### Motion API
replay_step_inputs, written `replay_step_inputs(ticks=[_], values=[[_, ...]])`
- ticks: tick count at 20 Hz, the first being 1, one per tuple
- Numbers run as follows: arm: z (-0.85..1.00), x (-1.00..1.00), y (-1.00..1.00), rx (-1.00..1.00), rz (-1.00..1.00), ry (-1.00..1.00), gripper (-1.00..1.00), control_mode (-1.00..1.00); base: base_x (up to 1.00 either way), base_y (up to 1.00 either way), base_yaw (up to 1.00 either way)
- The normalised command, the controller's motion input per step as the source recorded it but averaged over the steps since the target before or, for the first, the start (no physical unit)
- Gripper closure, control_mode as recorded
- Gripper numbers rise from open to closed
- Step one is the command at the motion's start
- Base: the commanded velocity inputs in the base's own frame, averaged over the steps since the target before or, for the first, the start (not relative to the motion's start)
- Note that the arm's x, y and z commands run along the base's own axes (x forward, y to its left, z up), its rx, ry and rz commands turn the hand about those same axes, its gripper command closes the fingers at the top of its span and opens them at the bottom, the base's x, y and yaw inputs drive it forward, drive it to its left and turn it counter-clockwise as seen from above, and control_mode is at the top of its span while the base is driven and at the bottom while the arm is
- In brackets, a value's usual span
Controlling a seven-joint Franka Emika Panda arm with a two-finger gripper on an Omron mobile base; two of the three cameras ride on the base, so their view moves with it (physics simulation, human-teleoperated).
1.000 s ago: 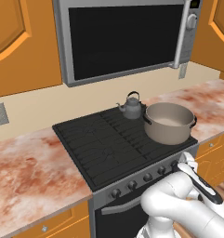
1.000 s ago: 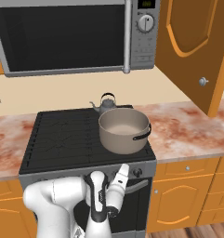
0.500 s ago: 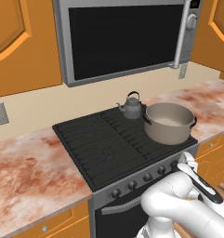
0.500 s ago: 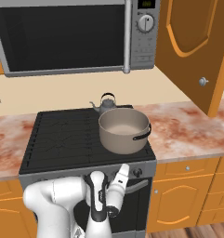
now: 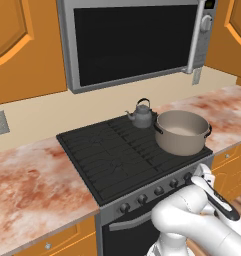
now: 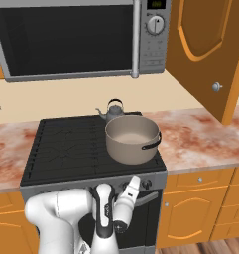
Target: Pick the kettle from the cabinet and place it on a stove burner. Then pick the pot from the counter and place it on another stove burner. Finally, turn both burners on.
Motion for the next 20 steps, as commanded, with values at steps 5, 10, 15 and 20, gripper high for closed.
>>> replay_step_inputs(ticks=[5,10,15,20], values=[[0.0,-0.14,-0.24,0.07,0.0,-0.01,-1.0,-1.0,0.0,0.0,0.0],[0.0,-0.22,-0.16,0.04,0.0,-0.01,-1.0,-1.0,0.0,0.0,0.0],[0.0,-0.34,-0.09,0.02,0.0,-0.03,-1.0,-1.0,0.0,0.0,0.0],[0.01,-0.47,-0.02,0.0,0.0,-0.07,-1.0,-1.0,0.0,0.0,0.0]])
